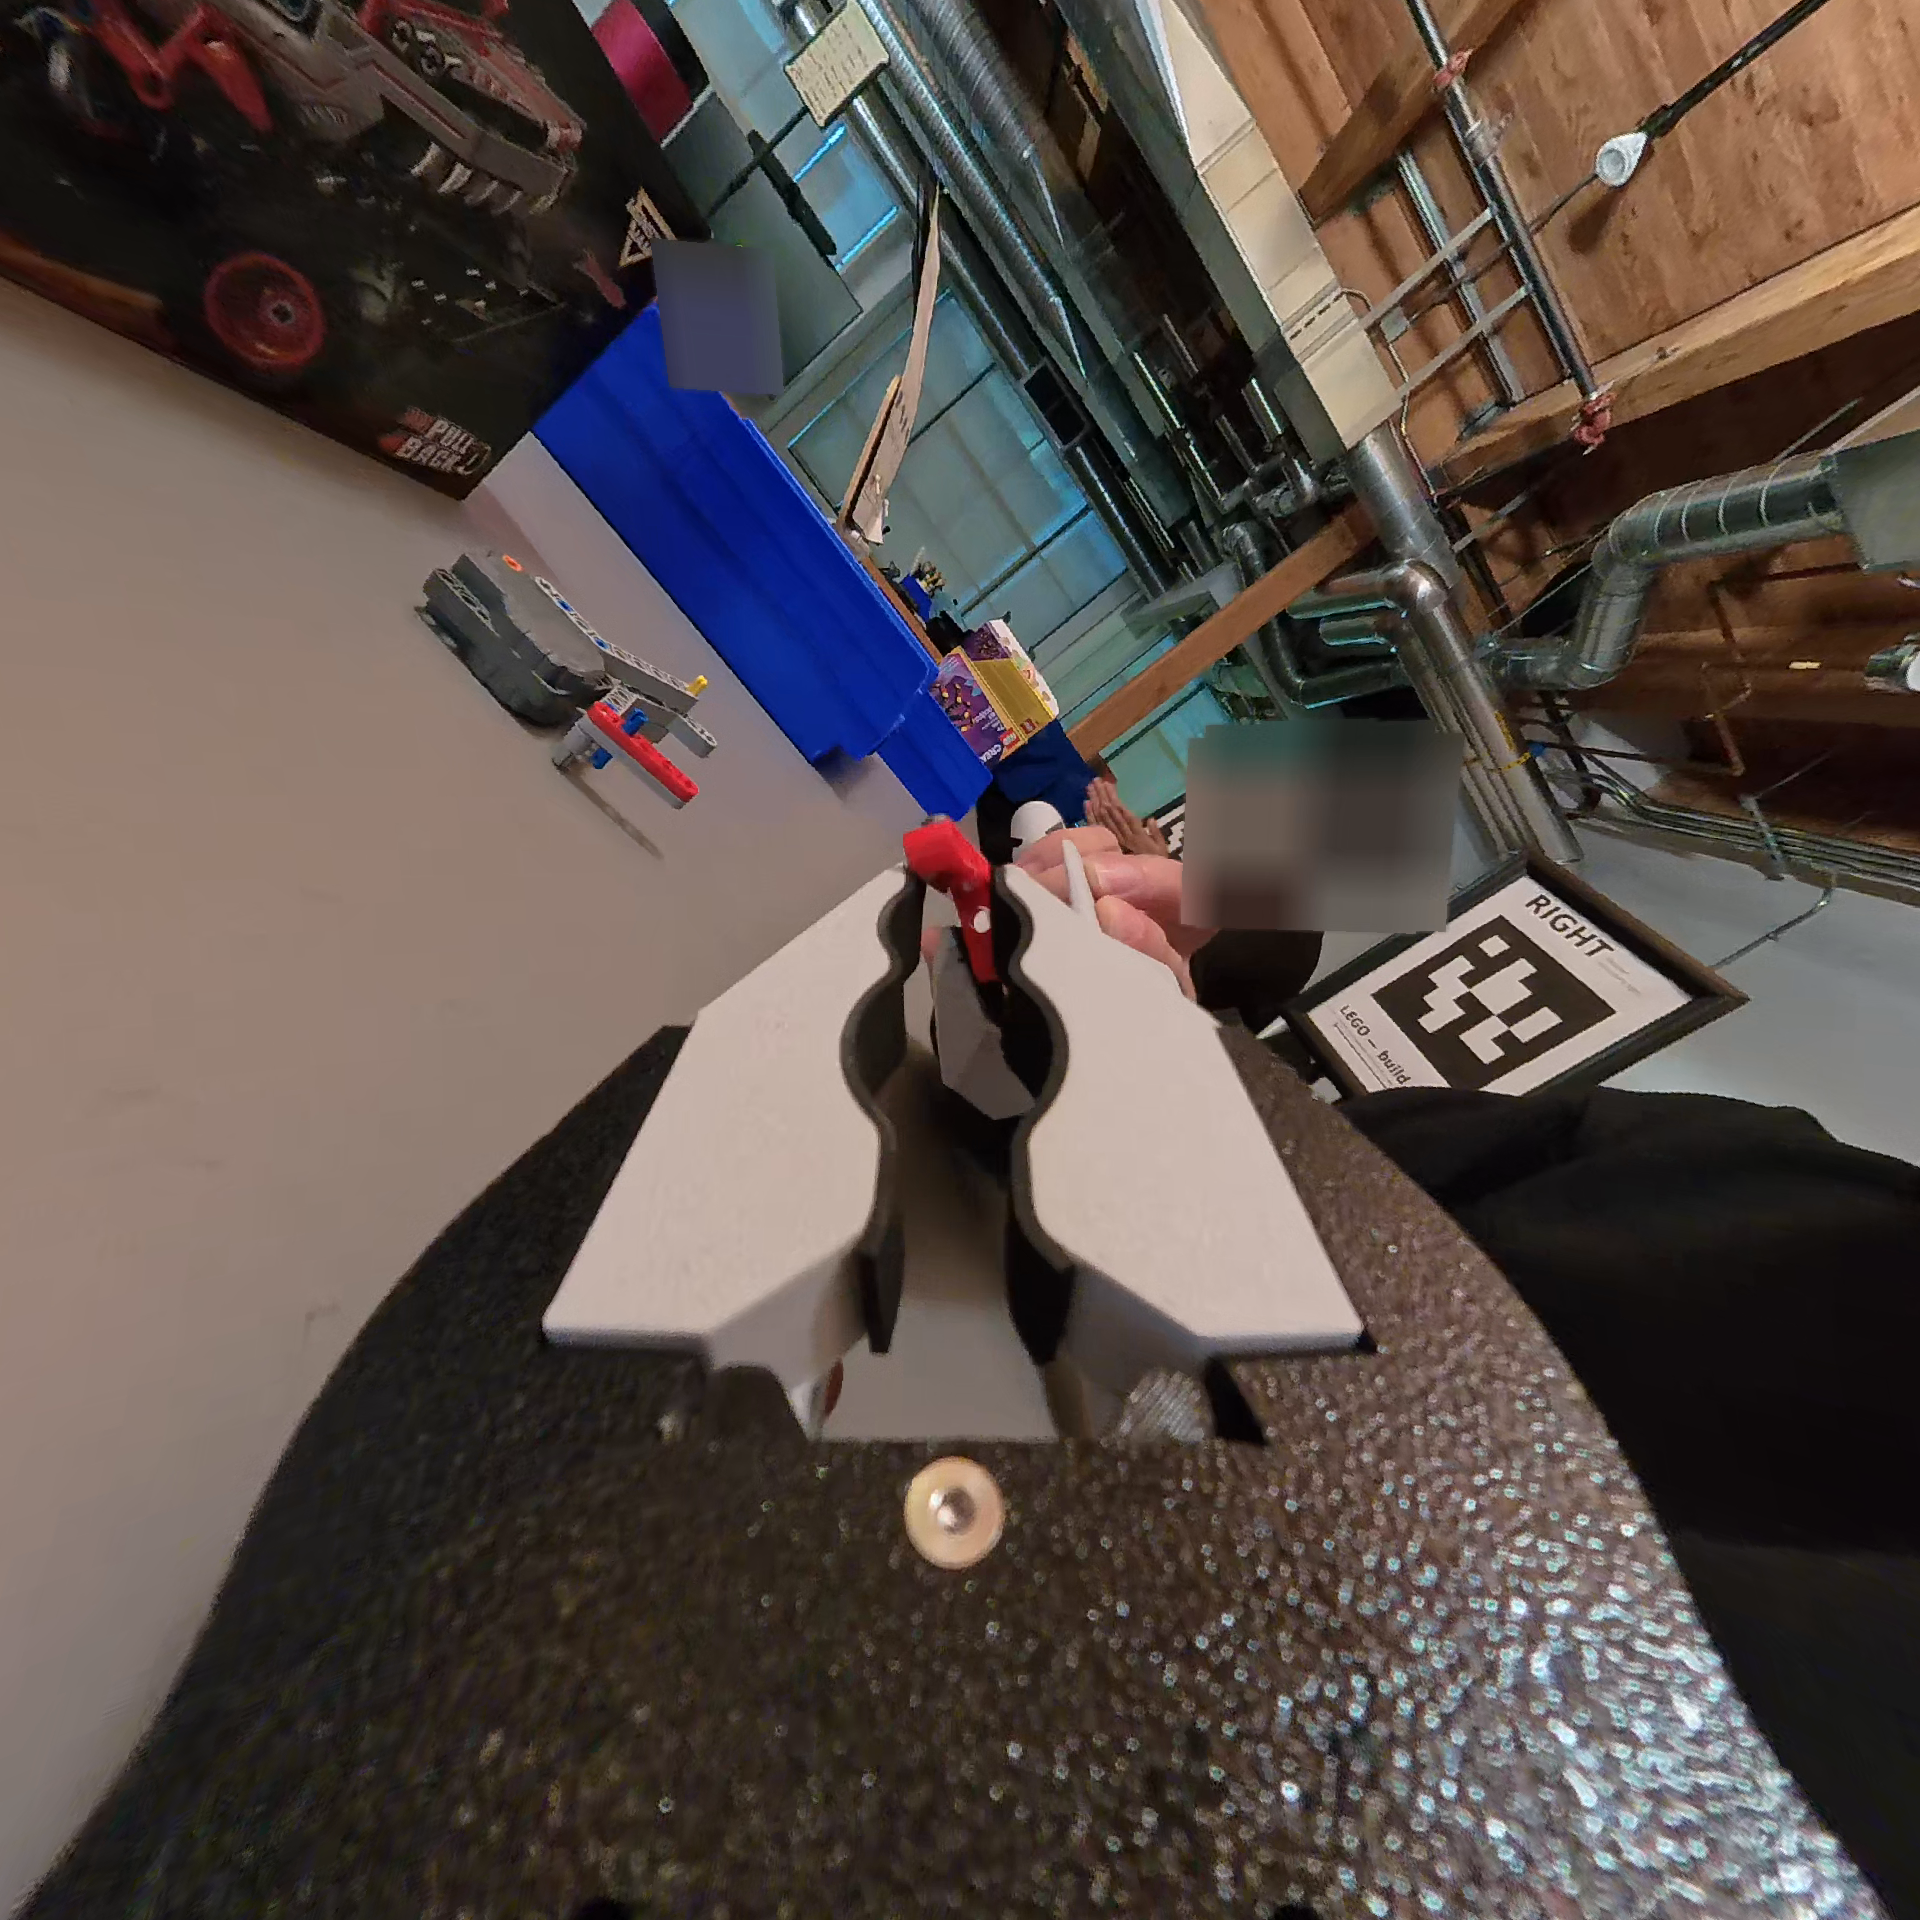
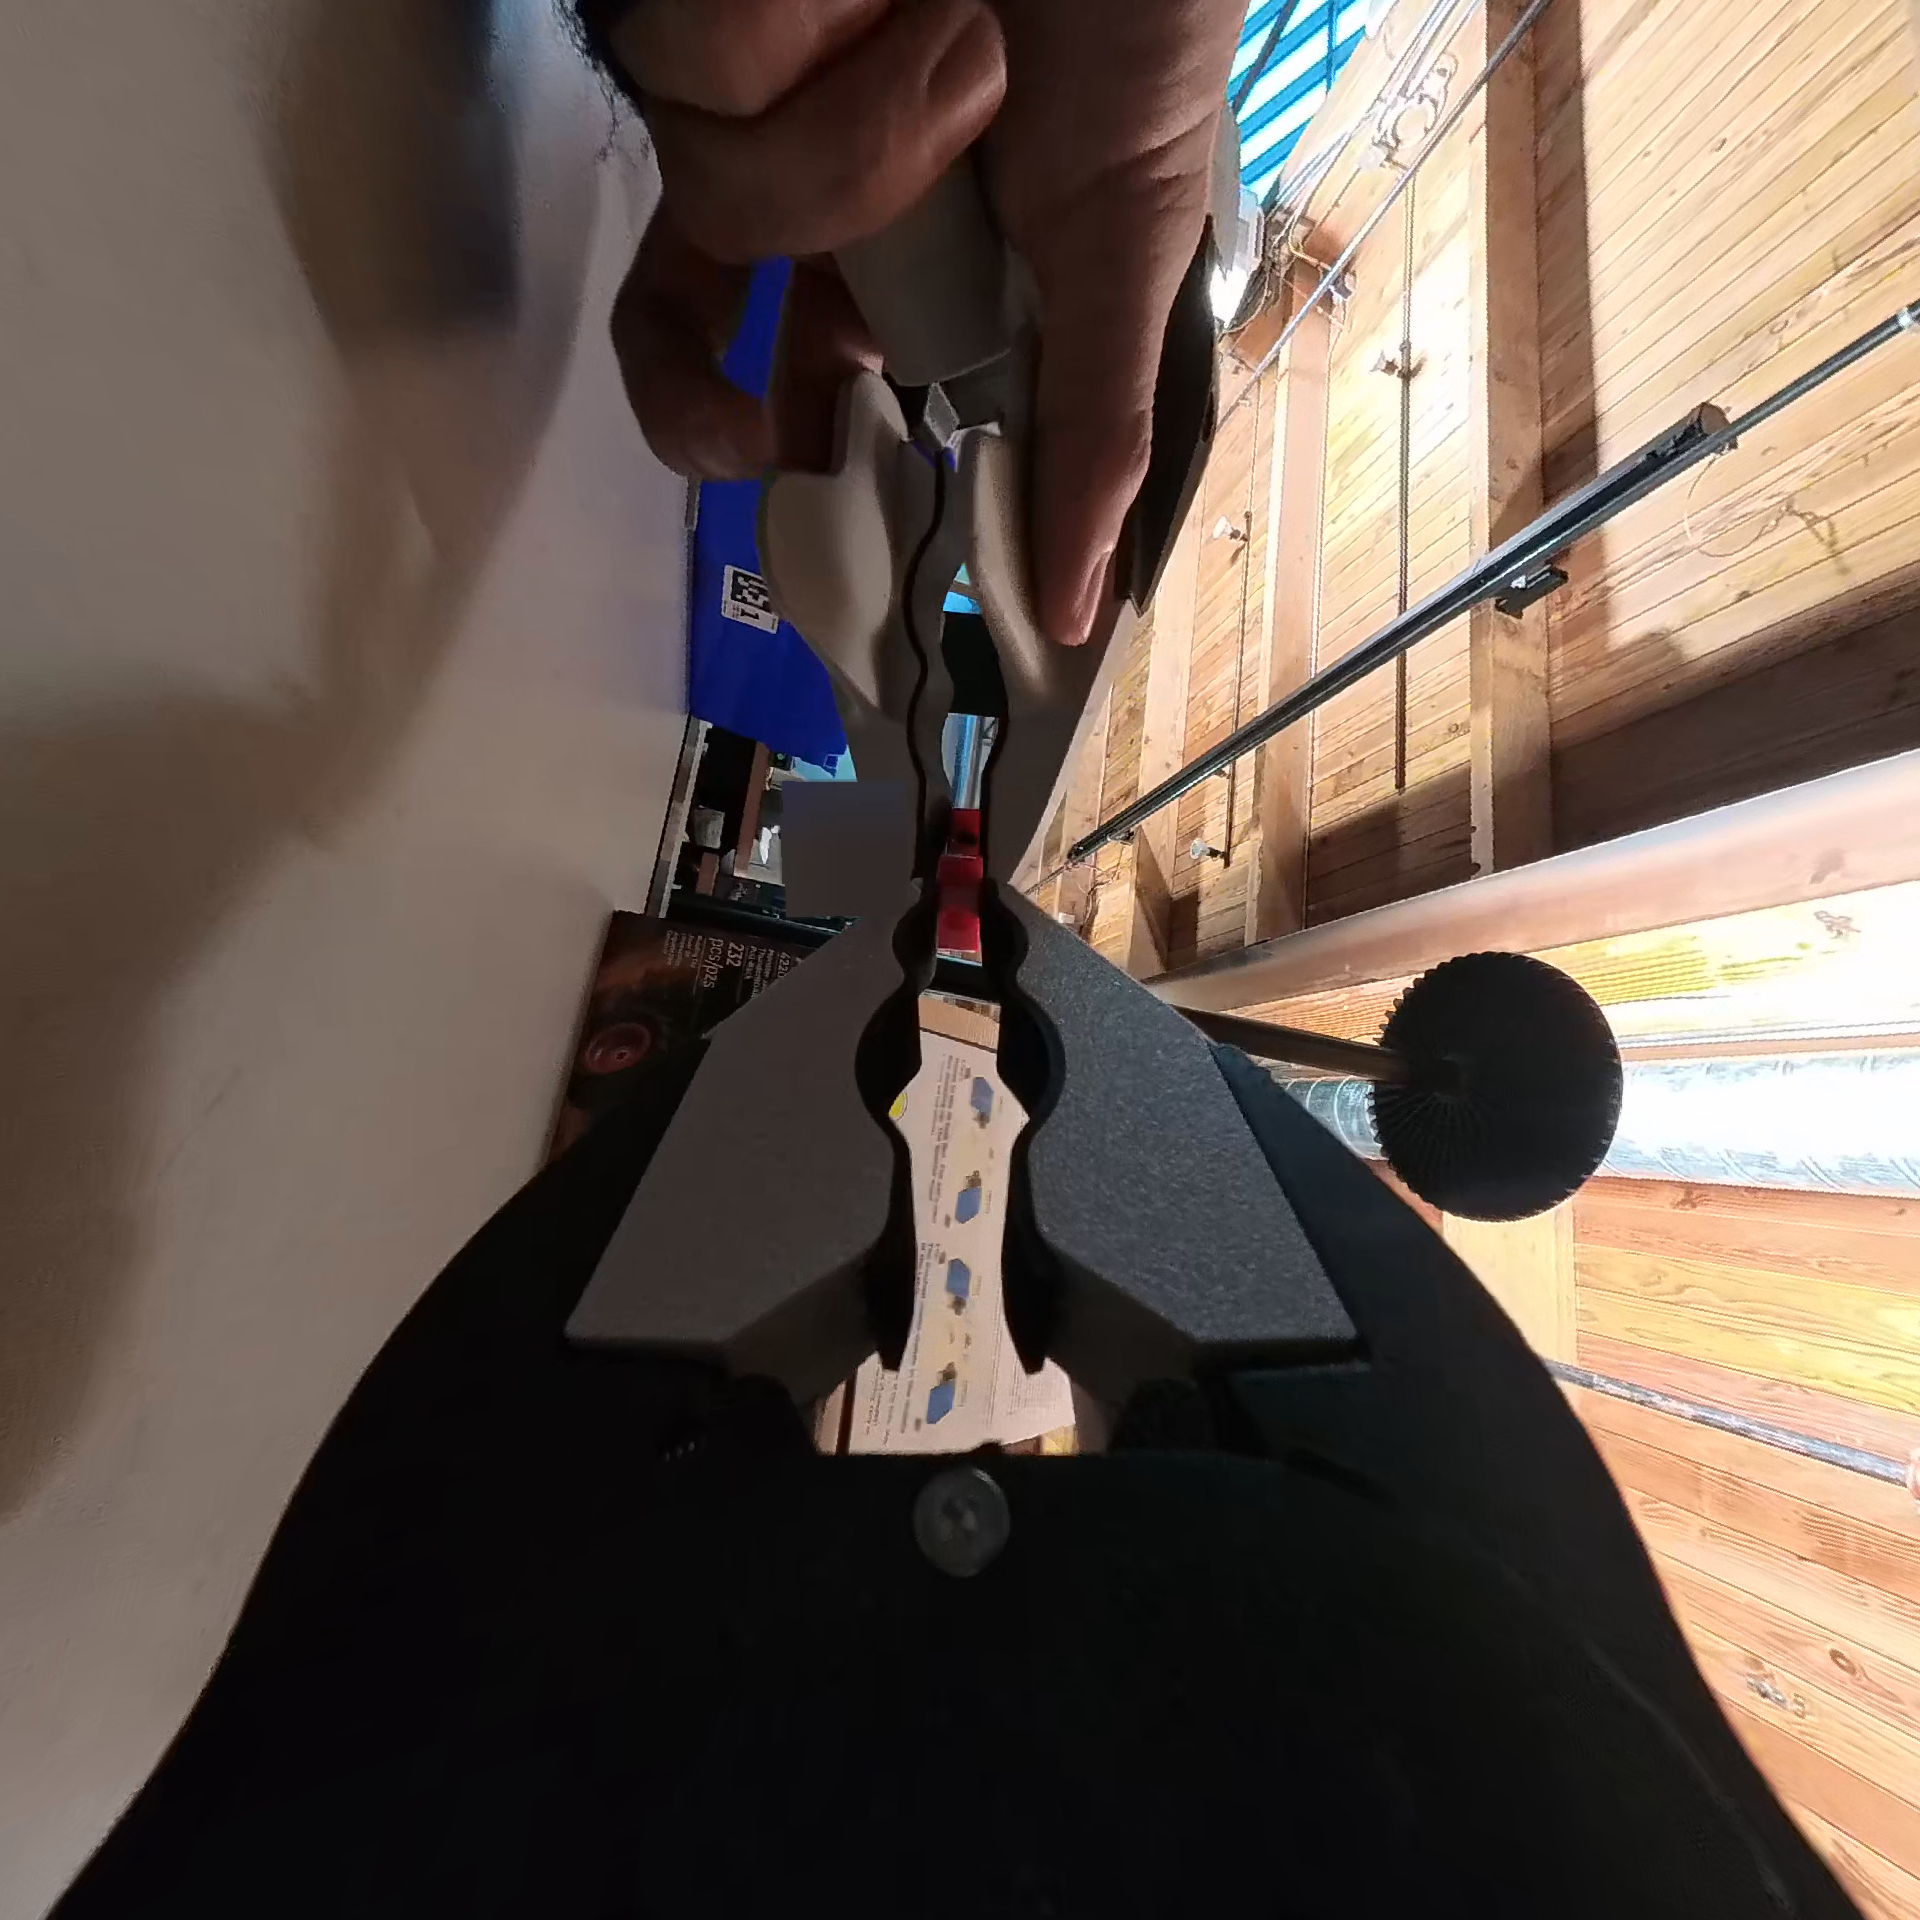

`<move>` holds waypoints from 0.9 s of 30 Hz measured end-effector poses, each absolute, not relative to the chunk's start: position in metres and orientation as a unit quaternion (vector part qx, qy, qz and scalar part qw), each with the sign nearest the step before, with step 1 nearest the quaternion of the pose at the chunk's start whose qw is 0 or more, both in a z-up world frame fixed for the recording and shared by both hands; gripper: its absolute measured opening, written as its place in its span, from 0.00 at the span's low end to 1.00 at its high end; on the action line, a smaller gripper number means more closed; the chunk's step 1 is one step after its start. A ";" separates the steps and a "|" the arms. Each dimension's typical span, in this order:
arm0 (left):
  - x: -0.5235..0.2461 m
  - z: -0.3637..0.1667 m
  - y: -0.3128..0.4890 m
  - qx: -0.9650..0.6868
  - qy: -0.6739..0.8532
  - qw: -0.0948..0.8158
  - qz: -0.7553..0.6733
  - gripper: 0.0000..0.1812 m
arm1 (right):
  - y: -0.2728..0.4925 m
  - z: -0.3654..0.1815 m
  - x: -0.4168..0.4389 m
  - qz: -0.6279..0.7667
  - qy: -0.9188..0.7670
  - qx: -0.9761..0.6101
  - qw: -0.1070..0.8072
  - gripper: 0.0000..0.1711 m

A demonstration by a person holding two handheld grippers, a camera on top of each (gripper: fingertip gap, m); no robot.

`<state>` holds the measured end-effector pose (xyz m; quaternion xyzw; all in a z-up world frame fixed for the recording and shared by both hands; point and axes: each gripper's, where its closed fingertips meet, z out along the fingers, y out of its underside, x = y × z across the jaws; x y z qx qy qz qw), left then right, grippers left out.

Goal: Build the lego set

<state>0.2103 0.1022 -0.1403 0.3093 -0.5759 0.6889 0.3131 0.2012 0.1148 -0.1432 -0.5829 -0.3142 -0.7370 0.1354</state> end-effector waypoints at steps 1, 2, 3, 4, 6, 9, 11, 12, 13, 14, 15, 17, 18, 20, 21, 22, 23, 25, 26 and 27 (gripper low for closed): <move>0.210 -0.140 0.102 0.309 -0.575 0.313 0.690 0.05 | 0.114 -0.143 0.201 -0.736 -0.312 -0.585 0.139 0.03; 0.210 -0.140 0.102 0.309 -0.573 0.317 0.690 0.04 | 0.114 -0.144 0.201 -0.733 -0.308 -0.589 0.147 0.03; 0.210 -0.141 0.102 0.310 -0.573 0.318 0.689 0.04 | 0.114 -0.144 0.202 -0.729 -0.304 -0.594 0.155 0.03; 0.210 -0.142 0.102 0.313 -0.574 0.320 0.686 0.04 | 0.114 -0.146 0.201 -0.724 -0.304 -0.598 0.160 0.03; 0.210 -0.143 0.102 0.317 -0.572 0.326 0.683 0.03 | 0.114 -0.148 0.202 -0.719 -0.302 -0.603 0.170 0.04; 0.210 -0.141 0.102 0.323 -0.561 0.337 0.684 0.03 | 0.113 -0.145 0.203 -0.722 -0.295 -0.599 0.180 0.06; 0.207 -0.140 0.102 0.323 -0.558 0.352 0.679 0.03 | 0.112 -0.143 0.203 -0.725 -0.292 -0.596 0.184 0.06; 0.207 -0.139 0.102 0.323 -0.553 0.358 0.679 0.03 | 0.113 -0.142 0.203 -0.726 -0.291 -0.595 0.187 0.06; 0.206 -0.138 0.102 0.322 -0.549 0.366 0.679 0.03 | 0.113 -0.141 0.202 -0.727 -0.290 -0.593 0.191 0.06; 0.204 -0.136 0.103 0.319 -0.544 0.375 0.679 0.03 | 0.114 -0.140 0.201 -0.727 -0.289 -0.592 0.194 0.06; 0.204 -0.136 0.103 0.319 -0.541 0.382 0.678 0.03 | 0.114 -0.139 0.201 -0.727 -0.286 -0.592 0.198 0.05; 0.203 -0.136 0.103 0.321 -0.541 0.385 0.676 0.03 | 0.114 -0.139 0.201 -0.726 -0.285 -0.593 0.200 0.05; 0.203 -0.135 0.103 0.321 -0.540 0.387 0.675 0.03 | 0.114 -0.138 0.200 -0.725 -0.282 -0.594 0.203 0.05; 0.204 -0.138 0.102 0.327 -0.540 0.388 0.672 0.03 | 0.113 -0.140 0.201 -0.714 -0.270 -0.608 0.218 0.04; 0.205 -0.140 0.102 0.330 -0.540 0.386 0.671 0.03 | 0.113 -0.141 0.202 -0.701 -0.258 -0.623 0.232 0.04; 0.206 -0.140 0.102 0.331 -0.539 0.385 0.672 0.03 | 0.112 -0.141 0.203 -0.687 -0.239 -0.639 0.251 0.03; 0.206 -0.141 0.102 0.330 -0.538 0.385 0.674 0.03 | 0.111 -0.141 0.204 -0.673 -0.223 -0.651 0.270 0.04; 0.207 -0.138 0.101 0.324 -0.536 0.381 0.680 0.02 | 0.109 -0.138 0.205 -0.664 -0.202 -0.658 0.292 0.03; 0.207 -0.137 0.102 0.324 -0.534 0.379 0.683 0.02 | 0.108 -0.136 0.205 -0.669 -0.201 -0.655 0.288 0.03; 0.208 -0.137 0.102 0.324 -0.535 0.377 0.683 0.03 | 0.107 -0.134 0.204 -0.680 -0.208 -0.646 0.278 0.03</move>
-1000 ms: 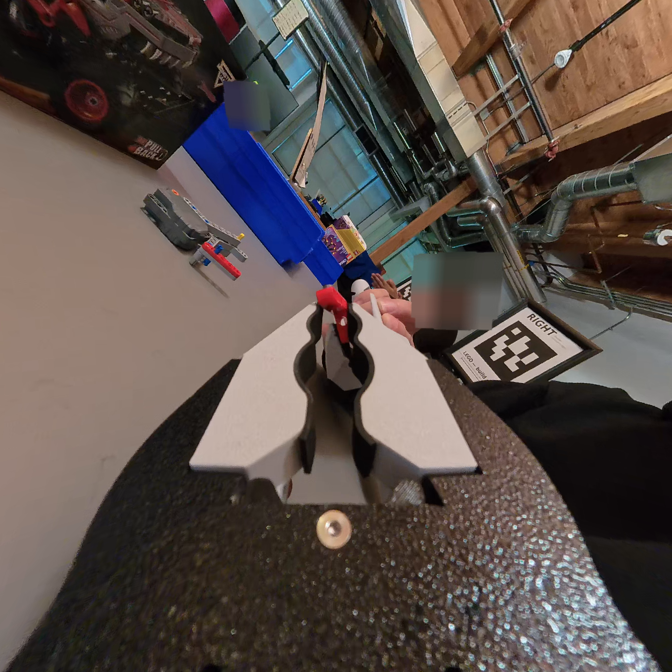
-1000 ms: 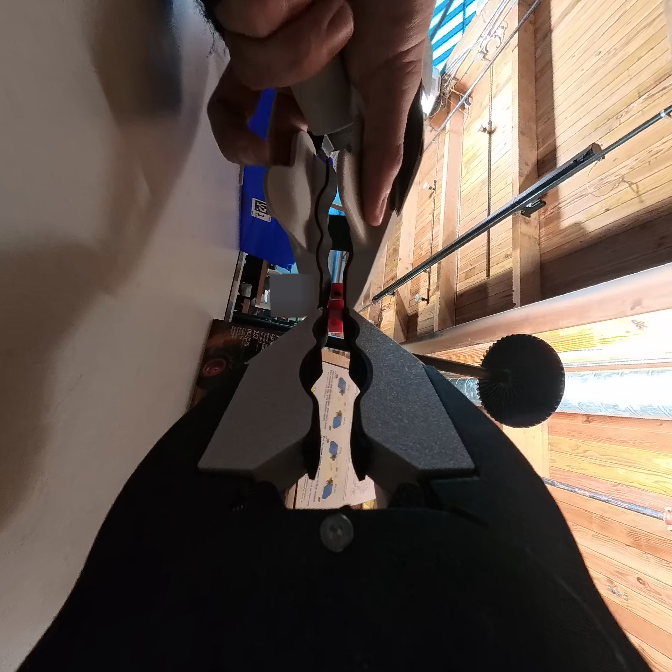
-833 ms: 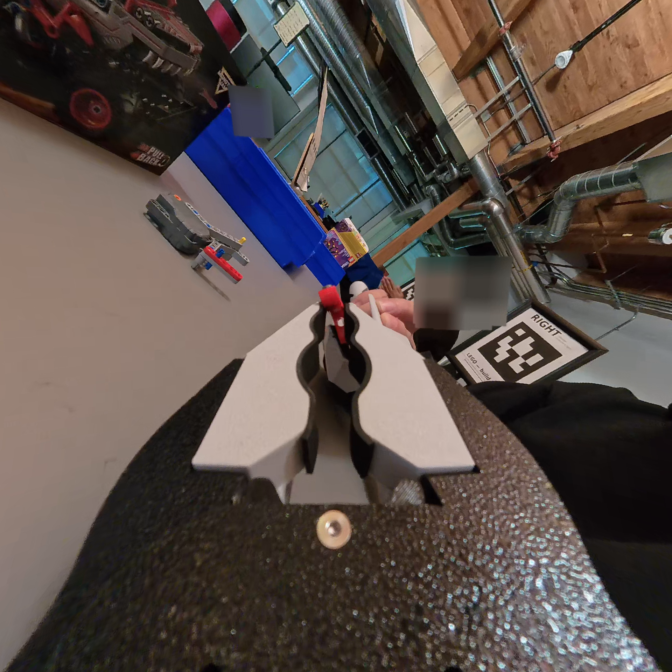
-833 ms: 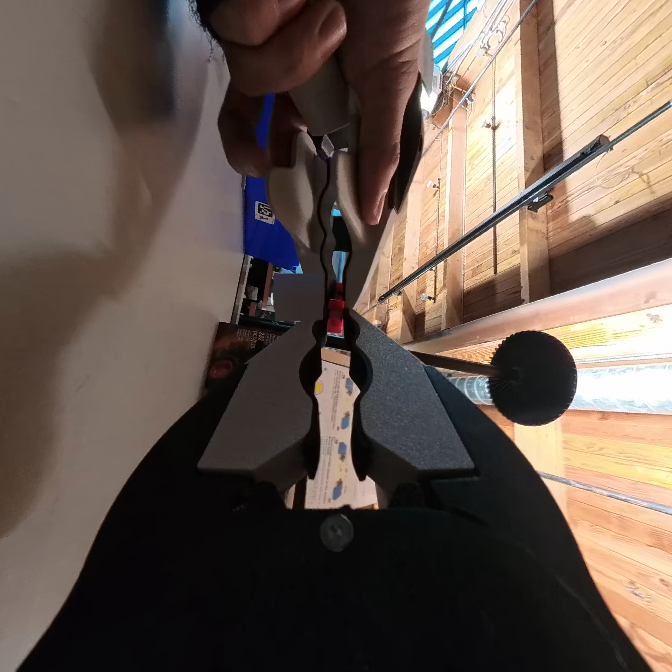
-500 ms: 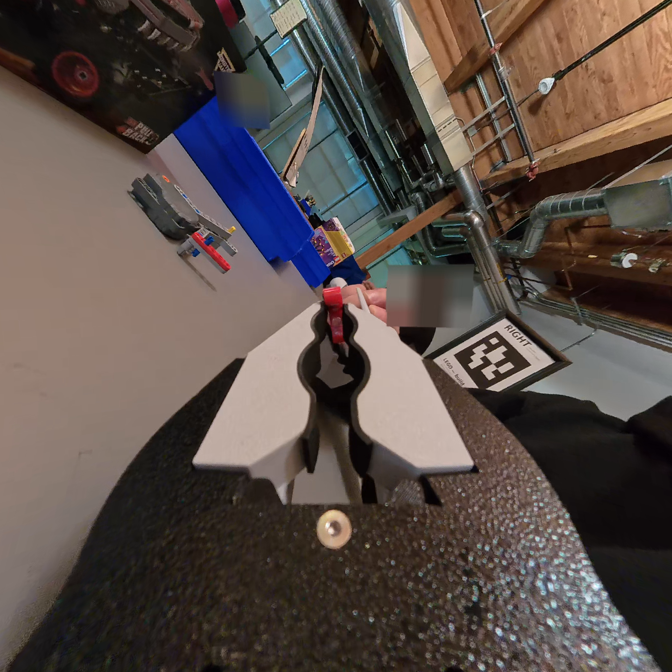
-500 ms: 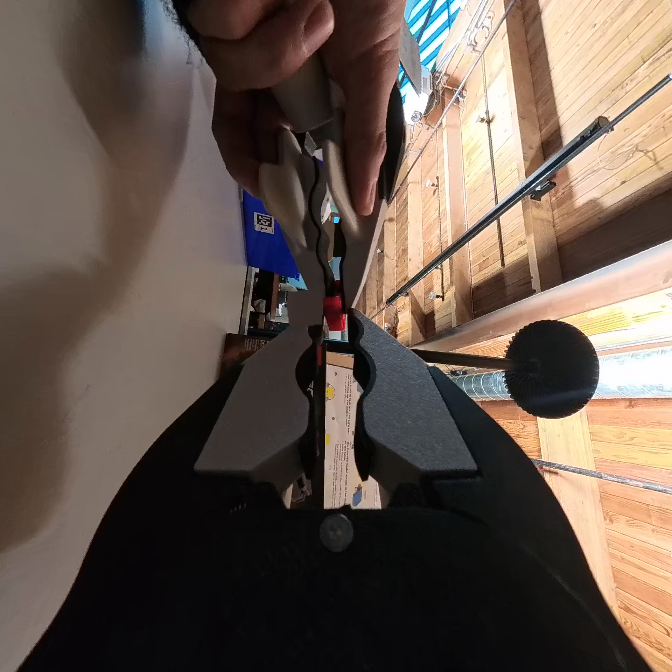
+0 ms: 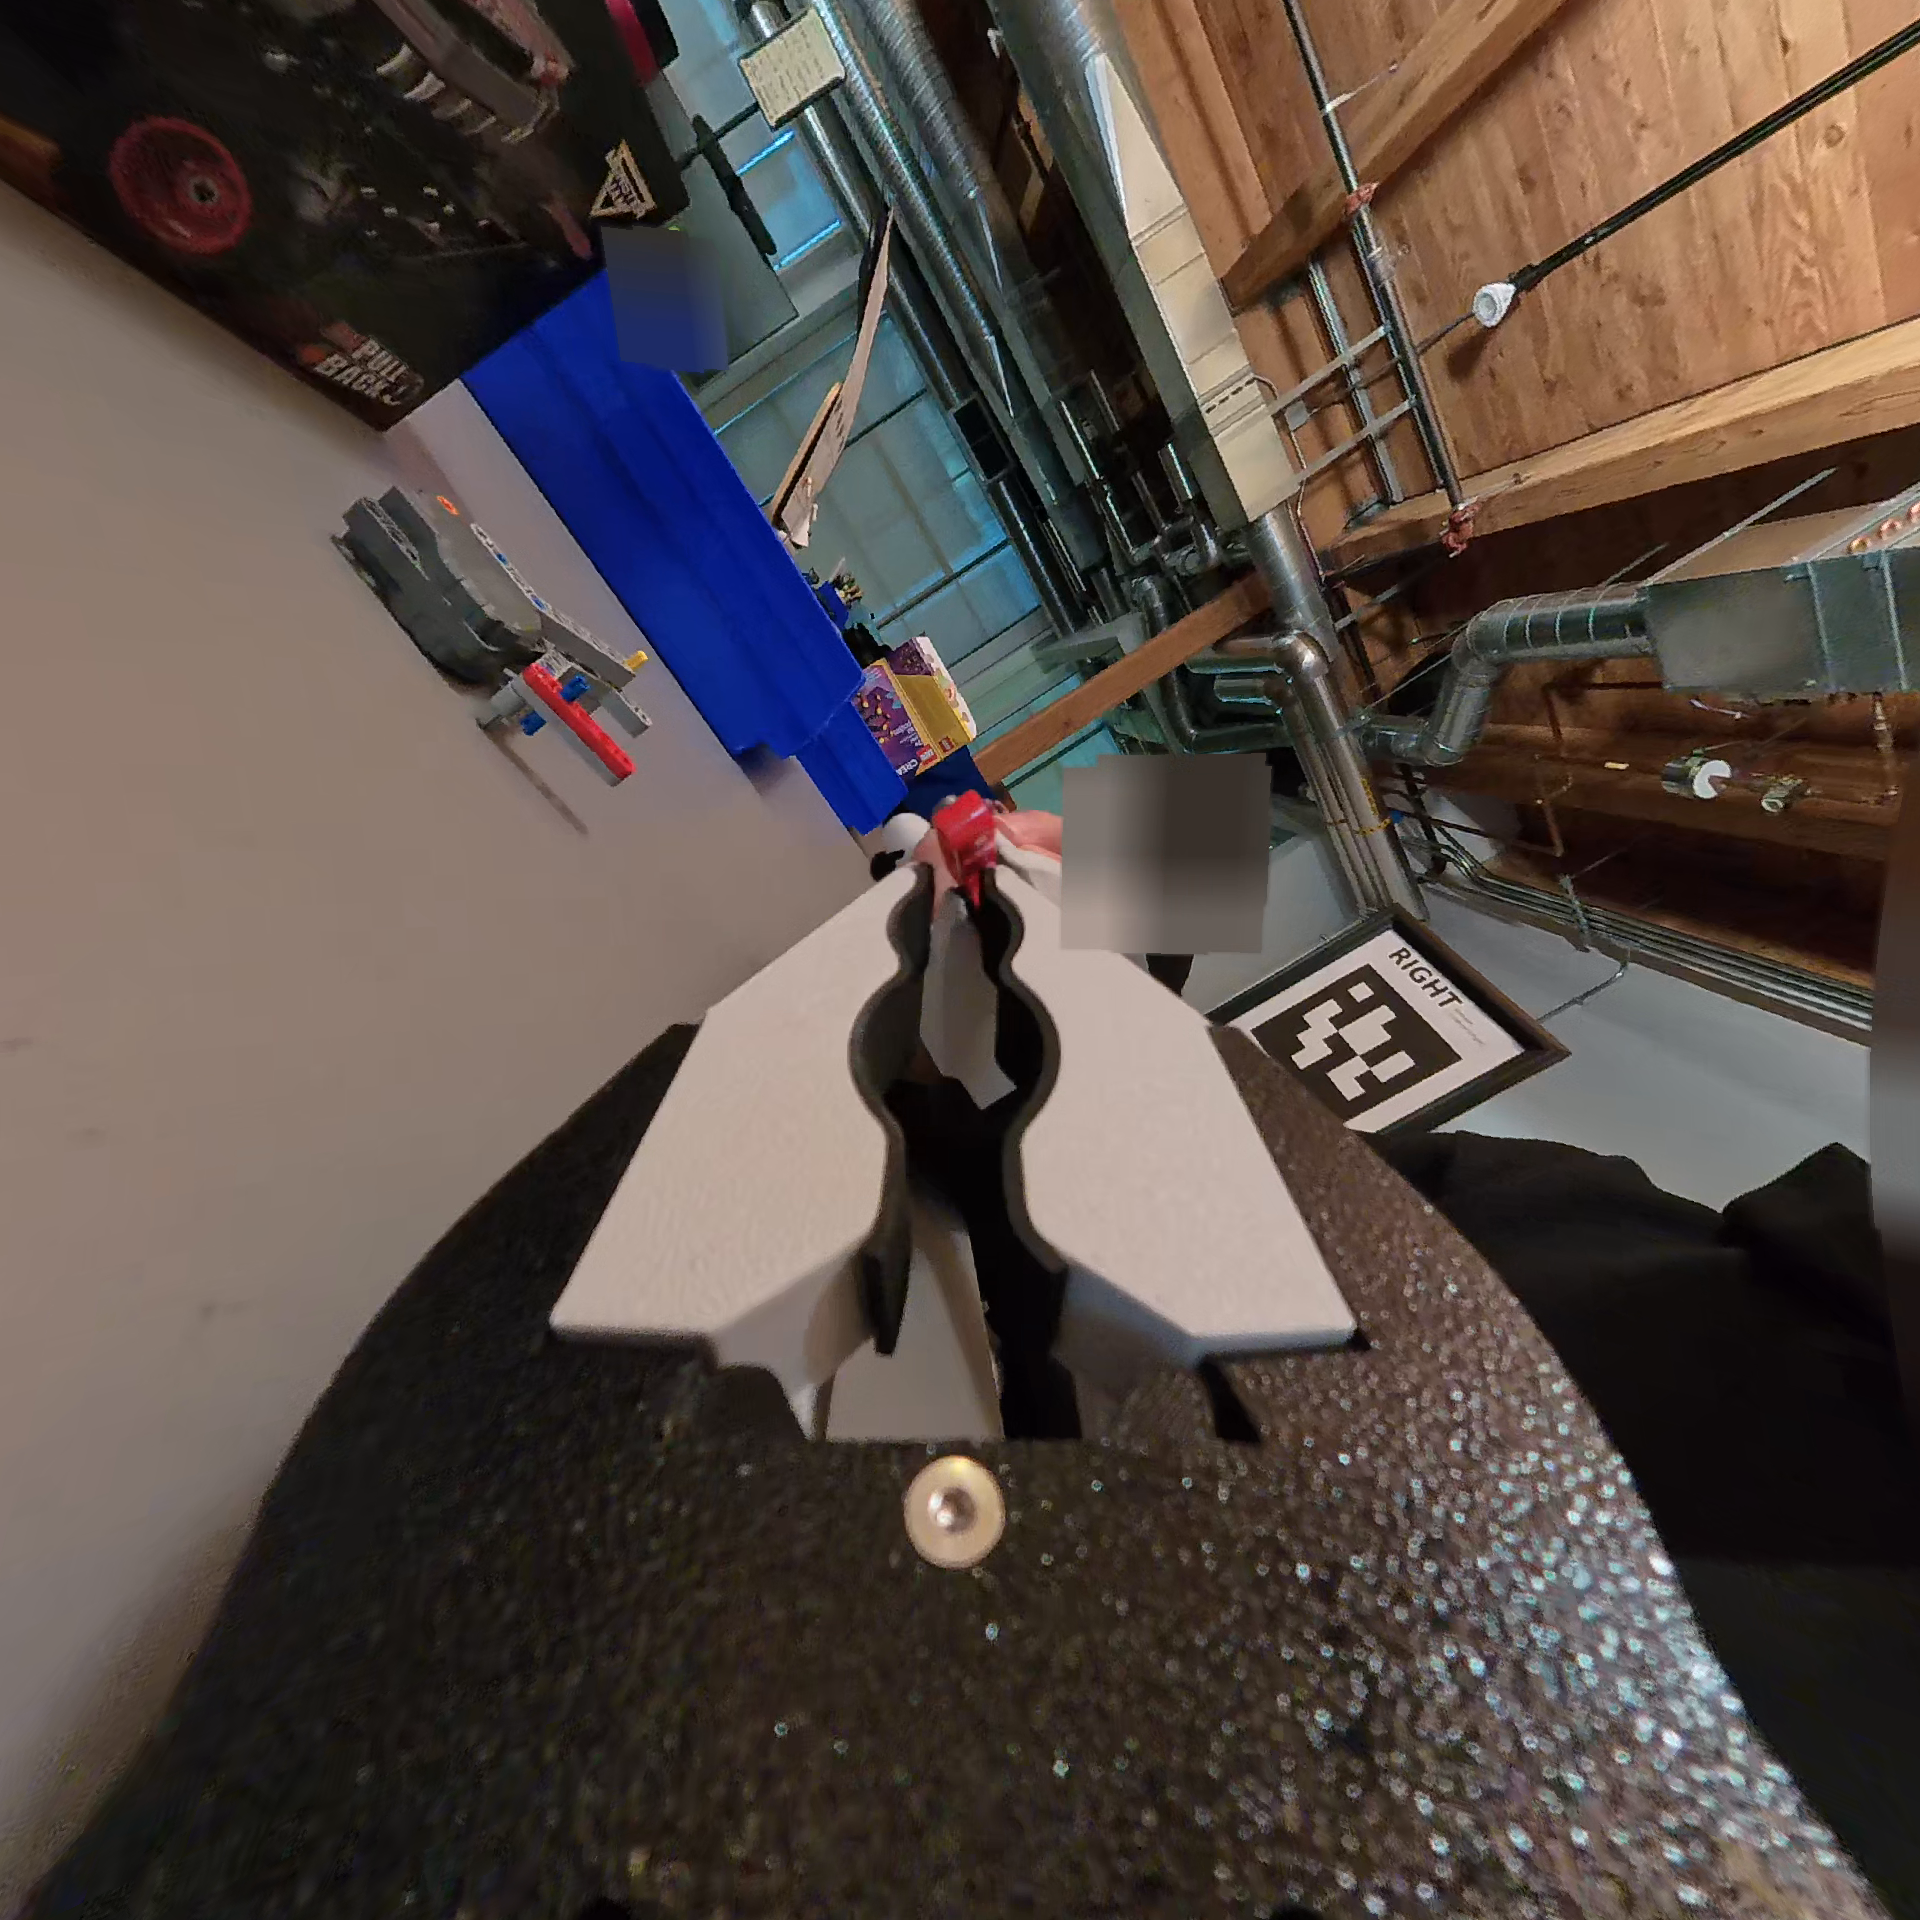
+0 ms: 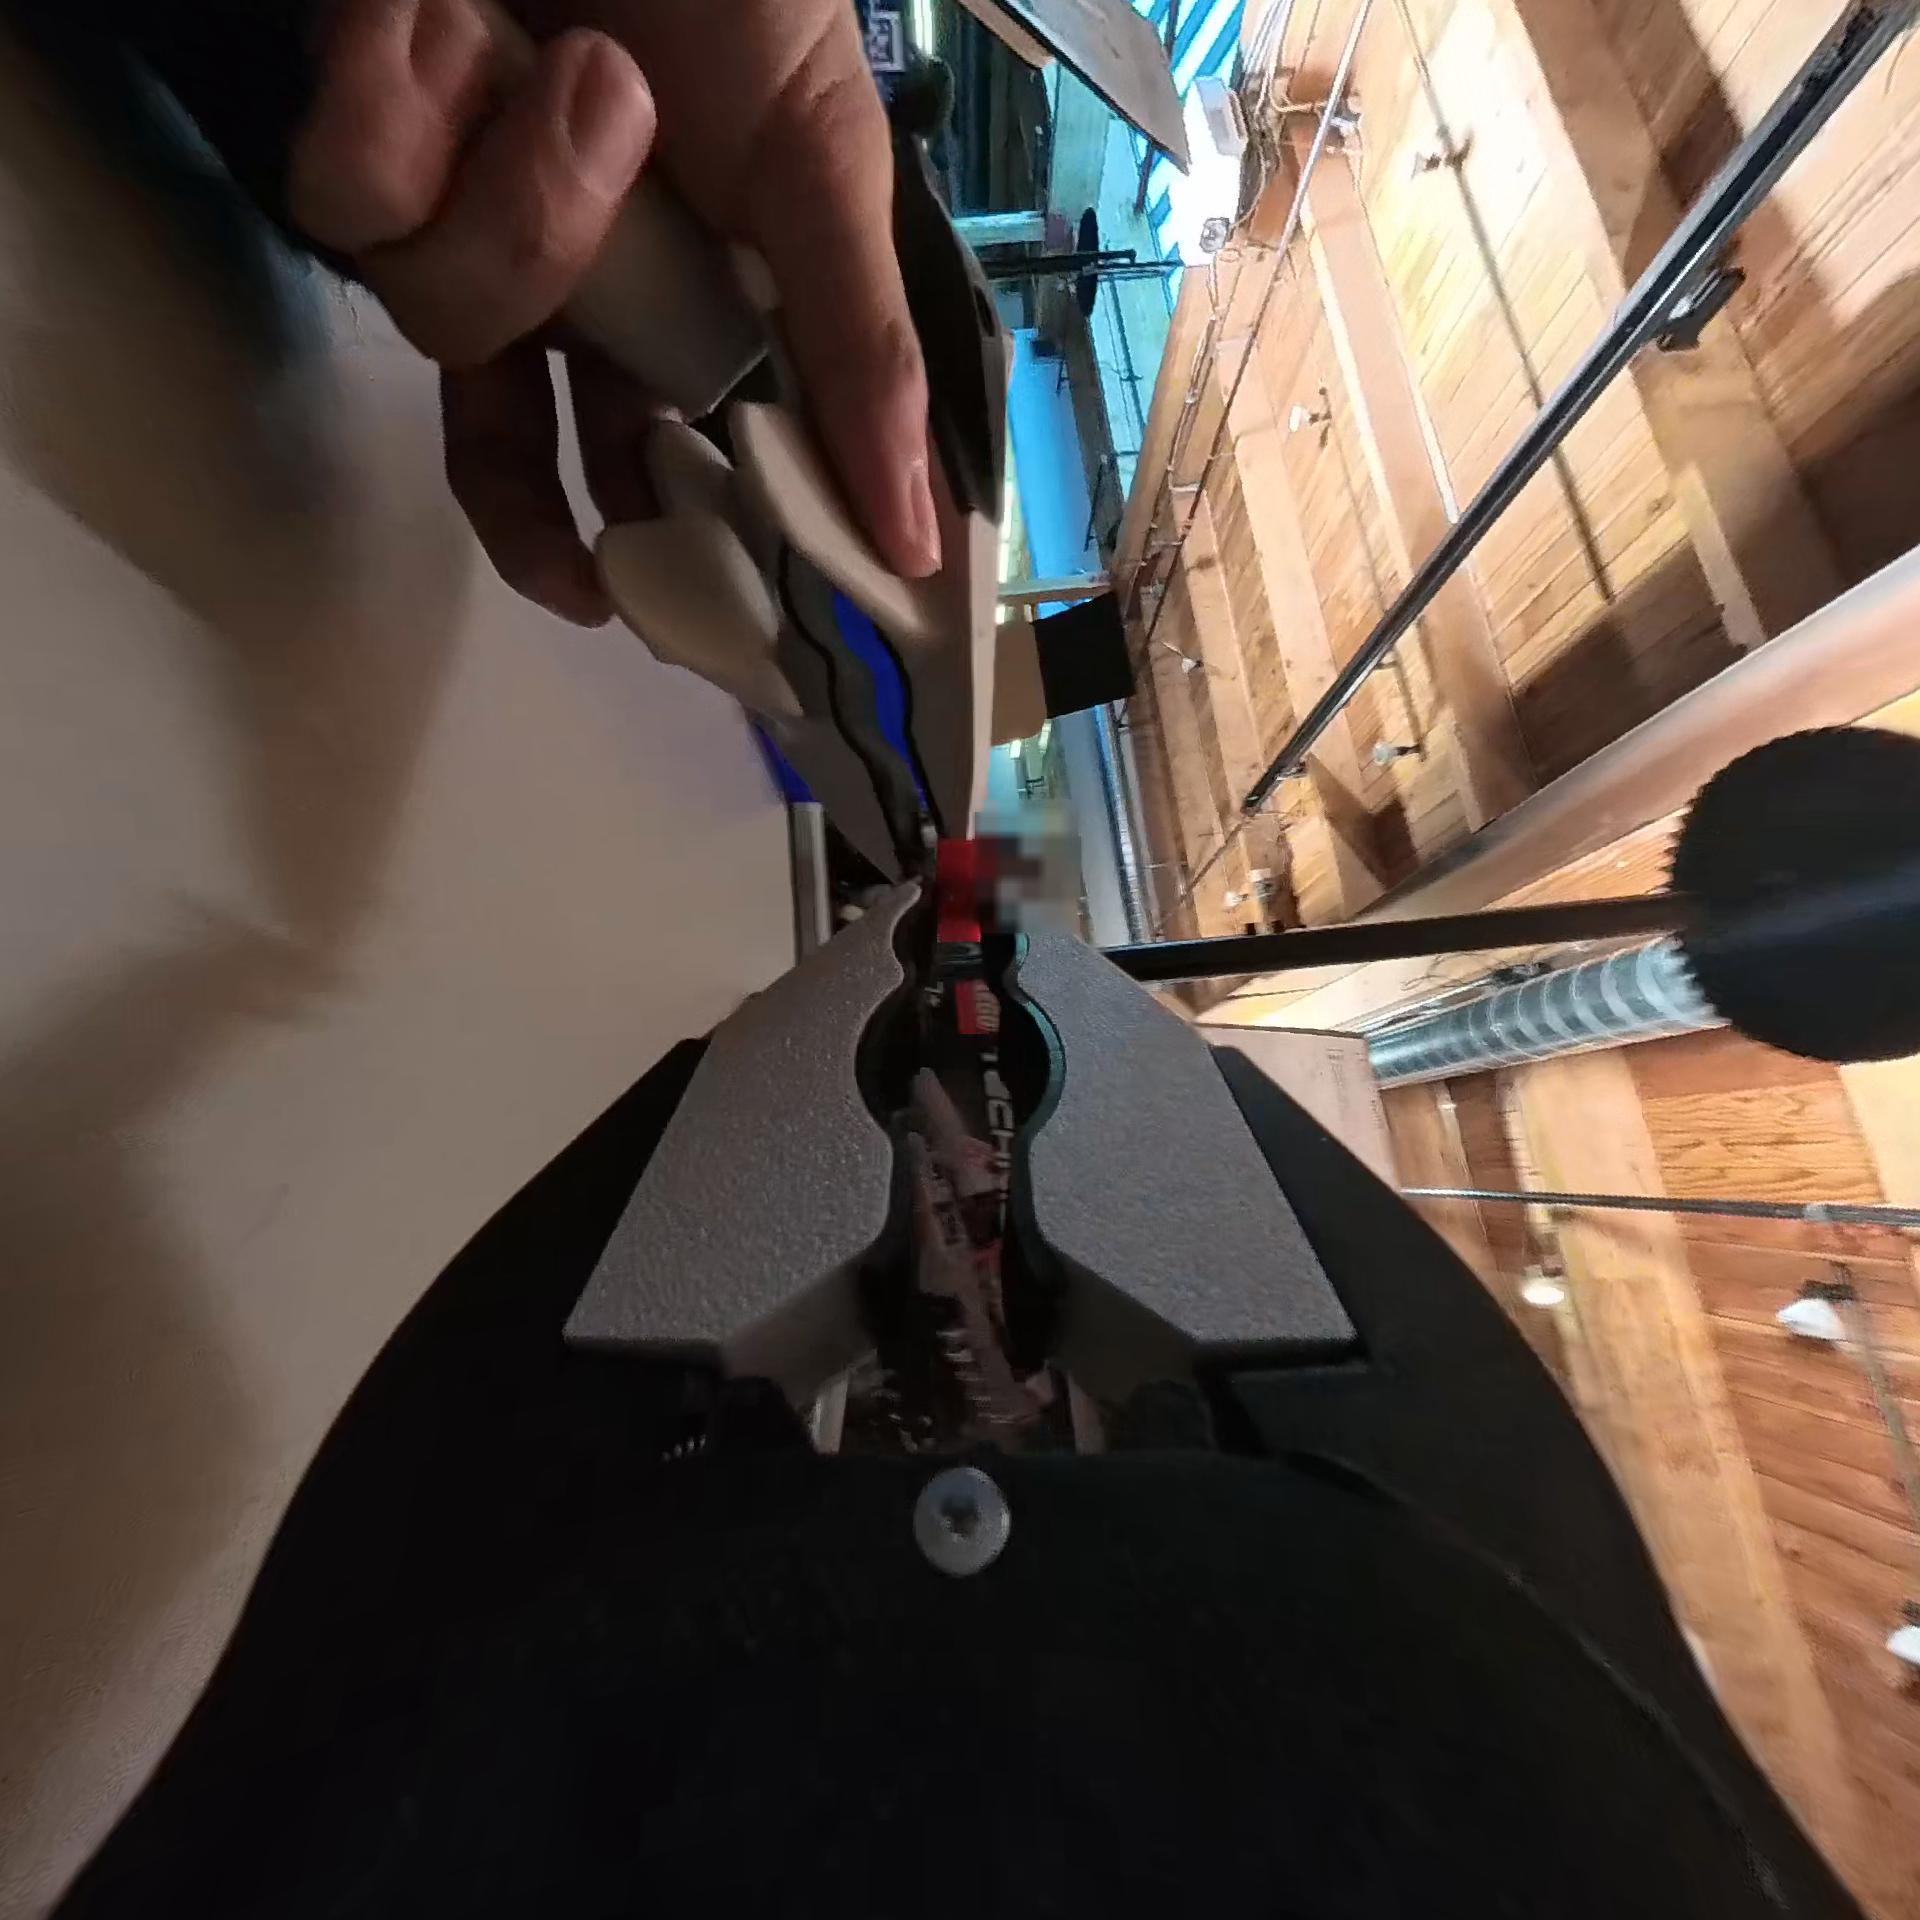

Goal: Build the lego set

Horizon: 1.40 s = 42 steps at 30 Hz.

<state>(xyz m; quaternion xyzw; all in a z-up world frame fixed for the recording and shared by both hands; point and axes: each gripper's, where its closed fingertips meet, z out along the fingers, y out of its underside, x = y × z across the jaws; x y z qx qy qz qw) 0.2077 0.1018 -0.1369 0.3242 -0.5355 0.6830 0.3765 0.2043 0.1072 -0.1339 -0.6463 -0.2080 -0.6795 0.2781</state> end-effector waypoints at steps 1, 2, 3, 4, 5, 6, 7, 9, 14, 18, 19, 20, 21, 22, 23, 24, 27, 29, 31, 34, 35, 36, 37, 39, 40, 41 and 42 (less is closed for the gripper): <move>0.208 -0.138 0.102 0.326 -0.539 0.374 0.680 0.05 | 0.107 -0.133 0.203 -0.692 -0.223 -0.635 0.261 0.03; 0.208 -0.140 0.102 0.329 -0.544 0.372 0.677 0.07 | 0.107 -0.134 0.203 -0.703 -0.241 -0.625 0.238 0.03; 0.208 -0.141 0.103 0.329 -0.546 0.371 0.675 0.07 | 0.108 -0.134 0.203 -0.715 -0.258 -0.613 0.216 0.04; 0.208 -0.142 0.104 0.332 -0.548 0.372 0.671 0.08 | 0.109 -0.135 0.202 -0.721 -0.268 -0.606 0.203 0.04; 0.208 -0.144 0.104 0.334 -0.549 0.376 0.668 0.10 | 0.109 -0.135 0.201 -0.722 -0.273 -0.603 0.199 0.03; 0.208 -0.144 0.105 0.334 -0.545 0.383 0.667 0.12 | 0.110 -0.135 0.200 -0.722 -0.275 -0.602 0.201 0.04; 0.207 -0.143 0.106 0.333 -0.540 0.392 0.666 0.12 | 0.110 -0.135 0.199 -0.721 -0.278 -0.601 0.204 0.04; 0.206 -0.143 0.107 0.331 -0.533 0.404 0.665 0.13 | 0.110 -0.136 0.198 -0.721 -0.288 -0.599 0.198 0.04; 0.207 -0.142 0.109 0.332 -0.532 0.400 0.669 0.05 | 0.111 -0.144 0.196 -0.712 -0.309 -0.602 0.189 0.04; 0.208 -0.140 0.109 0.323 -0.543 0.369 0.682 0.04 | 0.110 -0.144 0.199 -0.704 -0.294 -0.613 0.206 0.04; 0.210 -0.140 0.110 0.322 -0.546 0.356 0.686 0.03 | 0.109 -0.147 0.200 -0.689 -0.280 -0.629 0.225 0.05; 0.213 -0.140 0.111 0.322 -0.548 0.344 0.692 0.03 | 0.110 -0.149 0.201 -0.664 -0.253 -0.652 0.264 0.07; 0.215 -0.139 0.112 0.319 -0.547 0.333 0.698 0.03 | 0.109 -0.150 0.202 -0.630 -0.217 -0.677 0.313 0.09; 0.215 -0.137 0.113 0.310 -0.550 0.321 0.706 0.03 | 0.110 -0.150 0.201 -0.576 -0.171 -0.705 0.377 0.13; 0.215 -0.134 0.114 0.297 -0.554 0.305 0.716 0.03 | 0.111 -0.148 0.197 -0.501 -0.114 -0.728 0.454 0.16; 0.215 -0.128 0.115 0.282 -0.549 0.290 0.731 0.03 | 0.110 -0.140 0.196 -0.429 -0.045 -0.734 0.525 0.18; 0.212 -0.109 0.123 0.235 -0.523 0.268 0.774 0.03 | 0.101 -0.125 0.205 -0.193 0.149 -0.710 0.661 0.31; 0.214 -0.103 0.127 0.227 -0.509 0.254 0.791 0.03 | 0.096 -0.113 0.204 -0.045 0.211 -0.645 0.733 0.28; 0.211 -0.101 0.126 0.213 -0.514 0.248 0.793 0.03 | 0.094 -0.113 0.206 0.053 0.249 -0.606 0.754 0.20; 0.202 -0.101 0.117 0.187 -0.534 0.238 0.789 0.03 | 0.102 -0.120 0.202 0.096 0.252 -0.604 0.750 0.17; 0.201 -0.099 0.115 0.182 -0.533 0.235 0.792 0.03 | 0.104 -0.121 0.202 0.103 0.255 -0.602 0.749 0.17; 0.201 -0.097 0.115 0.181 -0.528 0.232 0.796 0.03 | 0.104 -0.119 0.201 0.112 0.254 -0.592 0.756 0.15; 0.201 -0.098 0.114 0.180 -0.533 0.231 0.794 0.03 | 0.103 -0.114 0.200 0.123 0.253 -0.577 0.767 0.15; 0.203 -0.105 0.111 0.188 -0.551 0.215 0.784 0.03 | 0.100 -0.108 0.199 0.147 0.256 -0.552 0.780 0.13; 0.203 -0.104 0.111 0.186 -0.553 0.207 0.785 0.03 | 0.099 -0.109 0.199 0.152 0.260 -0.549 0.779 0.13; 0.202 -0.102 0.111 0.183 -0.550 0.208 0.788 0.03 | 0.100 -0.112 0.199 0.151 0.260 -0.556 0.775 0.12; 0.202 -0.101 0.110 0.184 -0.548 0.210 0.789 0.03 | 0.103 -0.115 0.197 0.146 0.255 -0.569 0.768 0.13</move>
